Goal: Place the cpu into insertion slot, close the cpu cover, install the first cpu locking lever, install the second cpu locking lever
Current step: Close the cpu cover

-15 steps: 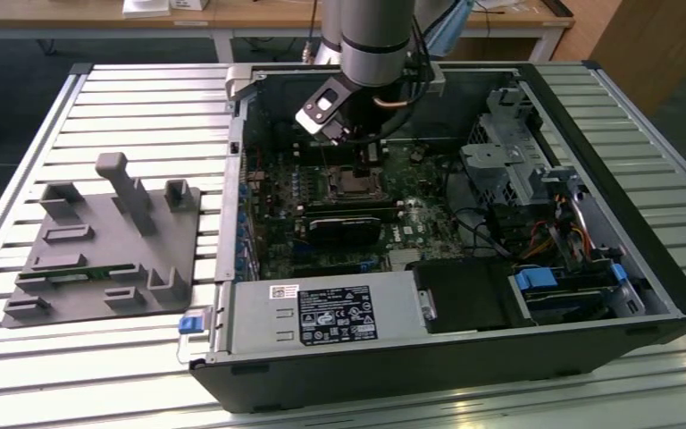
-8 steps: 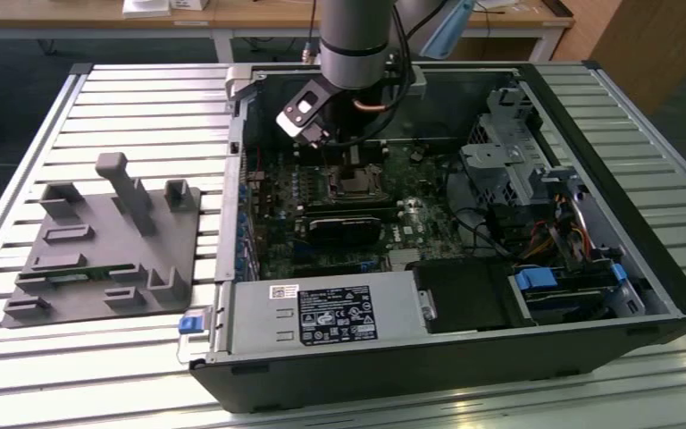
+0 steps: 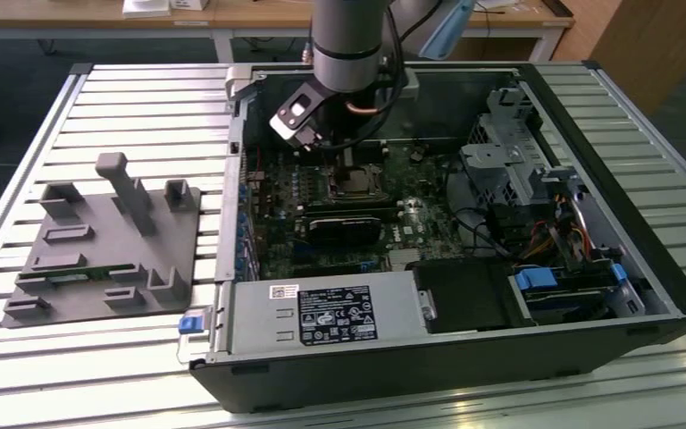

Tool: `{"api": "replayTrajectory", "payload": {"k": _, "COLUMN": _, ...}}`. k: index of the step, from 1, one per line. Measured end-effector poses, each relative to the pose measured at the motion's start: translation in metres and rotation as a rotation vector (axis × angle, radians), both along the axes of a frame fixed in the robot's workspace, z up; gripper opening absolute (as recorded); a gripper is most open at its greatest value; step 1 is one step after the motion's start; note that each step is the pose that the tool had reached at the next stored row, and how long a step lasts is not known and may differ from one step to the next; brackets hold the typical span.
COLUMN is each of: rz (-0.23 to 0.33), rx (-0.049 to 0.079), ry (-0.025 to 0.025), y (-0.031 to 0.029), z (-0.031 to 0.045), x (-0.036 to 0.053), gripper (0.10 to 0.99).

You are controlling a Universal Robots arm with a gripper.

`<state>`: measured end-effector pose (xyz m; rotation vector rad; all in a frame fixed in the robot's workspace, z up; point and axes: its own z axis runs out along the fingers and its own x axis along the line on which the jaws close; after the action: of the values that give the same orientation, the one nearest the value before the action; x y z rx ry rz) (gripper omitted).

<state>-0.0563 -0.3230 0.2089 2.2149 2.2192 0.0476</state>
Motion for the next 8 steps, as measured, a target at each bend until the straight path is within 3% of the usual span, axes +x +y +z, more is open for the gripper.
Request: {"api": "replayTrajectory", "payload": {"k": 8, "rz": 0.0, "rx": 0.0, "ry": 0.0001, "y": 0.0007, "z": -0.0087, "x": -0.0016, "gripper": 0.106}}
